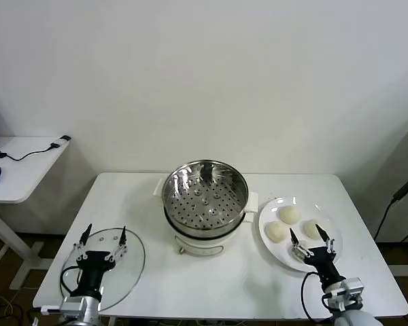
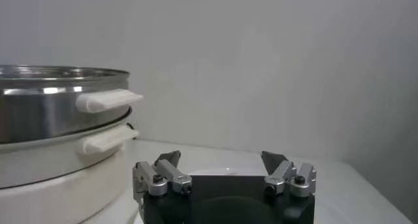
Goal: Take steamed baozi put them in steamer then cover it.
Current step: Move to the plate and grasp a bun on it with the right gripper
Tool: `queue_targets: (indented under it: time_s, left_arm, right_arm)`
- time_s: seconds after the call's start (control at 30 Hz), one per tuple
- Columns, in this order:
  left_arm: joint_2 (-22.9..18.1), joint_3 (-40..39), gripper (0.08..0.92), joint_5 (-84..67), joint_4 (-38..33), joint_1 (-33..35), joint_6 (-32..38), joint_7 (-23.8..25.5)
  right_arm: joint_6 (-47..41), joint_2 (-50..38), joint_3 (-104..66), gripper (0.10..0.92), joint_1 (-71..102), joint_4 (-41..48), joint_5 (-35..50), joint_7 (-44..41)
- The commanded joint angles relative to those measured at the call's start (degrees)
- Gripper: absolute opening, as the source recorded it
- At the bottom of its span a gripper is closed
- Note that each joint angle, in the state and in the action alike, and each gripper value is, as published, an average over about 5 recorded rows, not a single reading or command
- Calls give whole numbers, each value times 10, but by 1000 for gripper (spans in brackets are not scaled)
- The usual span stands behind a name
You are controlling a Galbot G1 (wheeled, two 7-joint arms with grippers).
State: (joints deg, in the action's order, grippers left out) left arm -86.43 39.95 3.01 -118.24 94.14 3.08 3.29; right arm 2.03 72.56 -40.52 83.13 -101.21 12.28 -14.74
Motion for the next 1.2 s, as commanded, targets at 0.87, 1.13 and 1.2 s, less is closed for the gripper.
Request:
queue_targets:
  time_s: [0.87,1.13,1.2]
  left_arm:
    - [15,4,823,-12,3,15,9,-3]
    - [12,3,823,-12,4,9,4,-4]
    - [11,4,823,-12,3,9,4,-4]
  right_arm:
    - [-82,-423,659,823,-740,356,-205,-486]
    - [-64,-297,870,823,-915,489,-219,-532]
    - [-59,-268,897,823,-931,516,-221,-538]
